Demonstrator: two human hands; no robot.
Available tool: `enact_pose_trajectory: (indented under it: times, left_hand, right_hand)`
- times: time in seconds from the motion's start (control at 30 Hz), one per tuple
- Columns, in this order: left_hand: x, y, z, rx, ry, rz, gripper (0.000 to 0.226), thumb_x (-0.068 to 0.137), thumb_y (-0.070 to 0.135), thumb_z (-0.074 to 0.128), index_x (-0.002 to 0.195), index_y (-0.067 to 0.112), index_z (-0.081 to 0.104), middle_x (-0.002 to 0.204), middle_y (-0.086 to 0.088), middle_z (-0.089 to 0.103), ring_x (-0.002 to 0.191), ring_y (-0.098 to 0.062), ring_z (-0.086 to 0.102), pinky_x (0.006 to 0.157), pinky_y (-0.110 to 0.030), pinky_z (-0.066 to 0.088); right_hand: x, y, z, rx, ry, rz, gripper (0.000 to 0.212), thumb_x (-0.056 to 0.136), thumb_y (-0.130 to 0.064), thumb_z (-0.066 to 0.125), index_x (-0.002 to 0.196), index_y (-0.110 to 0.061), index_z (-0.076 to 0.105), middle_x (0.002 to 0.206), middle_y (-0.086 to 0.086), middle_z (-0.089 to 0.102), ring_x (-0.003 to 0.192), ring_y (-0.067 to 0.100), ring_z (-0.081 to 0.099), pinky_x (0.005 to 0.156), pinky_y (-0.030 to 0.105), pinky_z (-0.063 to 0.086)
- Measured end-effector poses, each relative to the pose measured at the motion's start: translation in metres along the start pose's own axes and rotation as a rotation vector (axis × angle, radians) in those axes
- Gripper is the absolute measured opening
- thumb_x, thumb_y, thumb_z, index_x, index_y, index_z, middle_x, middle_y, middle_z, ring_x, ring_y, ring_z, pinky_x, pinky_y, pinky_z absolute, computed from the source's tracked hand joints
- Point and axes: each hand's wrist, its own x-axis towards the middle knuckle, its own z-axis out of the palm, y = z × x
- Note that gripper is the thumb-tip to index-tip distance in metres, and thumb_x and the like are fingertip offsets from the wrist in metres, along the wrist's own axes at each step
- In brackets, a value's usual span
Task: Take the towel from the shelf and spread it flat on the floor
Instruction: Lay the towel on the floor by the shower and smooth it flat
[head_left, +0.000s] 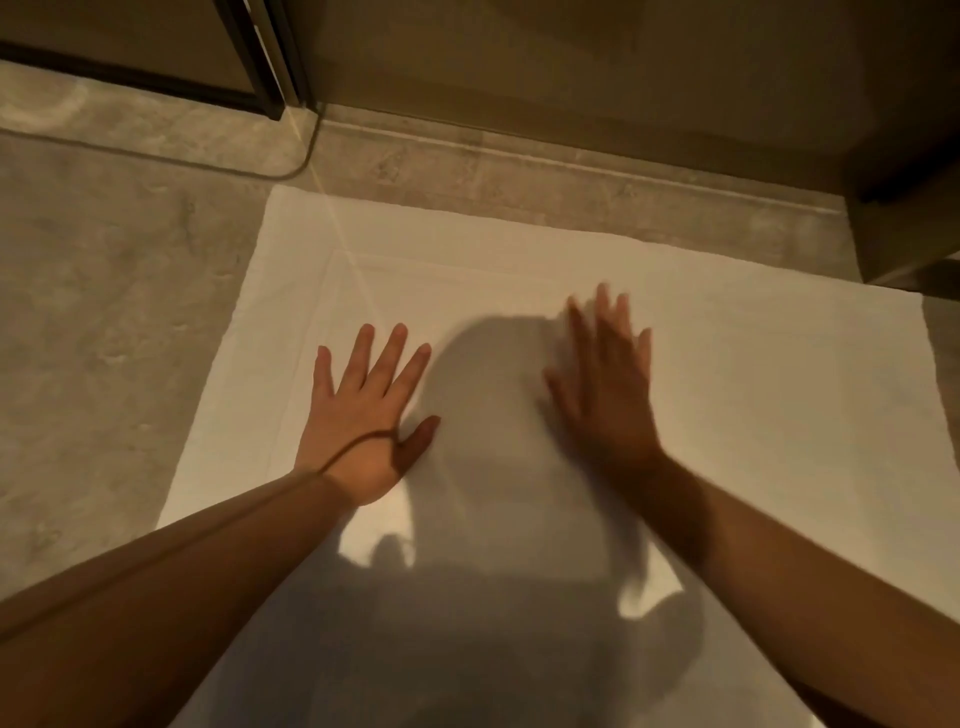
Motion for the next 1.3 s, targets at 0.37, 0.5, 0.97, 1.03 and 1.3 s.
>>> enact_pose_trajectory:
  times: [0.37, 0.5, 0.97, 1.03, 1.3]
  left_hand:
    - [-0.003, 0.009, 0.000, 0.125, 0.025, 0.013, 0.067, 0.092, 0.053, 0.008, 0.150, 0.021, 0.000, 0.158, -0.006, -0.003, 0.144, -0.027, -0.006, 0.110, -0.057, -0.003]
    - [-0.030, 0.074, -0.001, 0.019, 0.042, 0.290, 0.063, 0.094, 0.046, 0.020, 0.149, 0.017, 0.016, 0.156, -0.009, 0.016, 0.144, -0.029, 0.010, 0.111, -0.058, 0.007]
    - [-0.090, 0.189, 0.033, 0.177, -0.211, 0.325, 0.091, 0.074, 0.081, 0.003, 0.143, 0.029, -0.025, 0.154, -0.005, -0.022, 0.140, -0.030, -0.023, 0.109, -0.061, -0.009]
    - [-0.089, 0.191, 0.032, 0.183, -0.210, 0.328, 0.093, 0.072, 0.082, 0.001, 0.143, 0.028, -0.025, 0.155, -0.008, -0.021, 0.141, -0.031, -0.022, 0.109, -0.063, -0.007]
    - [-0.091, 0.192, 0.030, 0.233, -0.225, 0.335, 0.092, 0.071, 0.080, -0.009, 0.139, 0.024, -0.033, 0.151, -0.011, -0.028, 0.139, -0.034, -0.026, 0.109, -0.063, -0.005]
  right_hand:
    - [-0.091, 0.038, -0.007, -0.157, -0.183, 0.175, 0.067, 0.098, -0.053, 0.023, 0.153, -0.026, -0.003, 0.160, 0.003, -0.012, 0.146, 0.023, -0.018, 0.117, 0.051, -0.008]
    - [-0.123, 0.041, -0.010, -0.127, -0.246, 0.154, 0.073, 0.095, -0.059, 0.022, 0.151, -0.023, -0.011, 0.158, 0.005, -0.017, 0.145, 0.025, -0.020, 0.116, 0.051, -0.009]
    - [-0.246, 0.108, -0.035, -0.172, -0.227, 0.233, 0.066, 0.096, -0.059, 0.019, 0.152, -0.033, -0.005, 0.161, 0.000, -0.010, 0.146, 0.023, -0.016, 0.114, 0.058, -0.005]
    - [-0.255, 0.119, -0.042, -0.178, -0.232, 0.275, 0.067, 0.096, -0.060, 0.018, 0.151, -0.033, -0.007, 0.161, 0.000, -0.012, 0.146, 0.023, -0.018, 0.114, 0.060, -0.004]
    - [-0.296, 0.163, -0.070, -0.184, -0.286, 0.596, 0.073, 0.088, -0.072, 0.007, 0.147, -0.038, -0.019, 0.157, -0.002, -0.025, 0.143, 0.025, -0.026, 0.113, 0.060, -0.009]
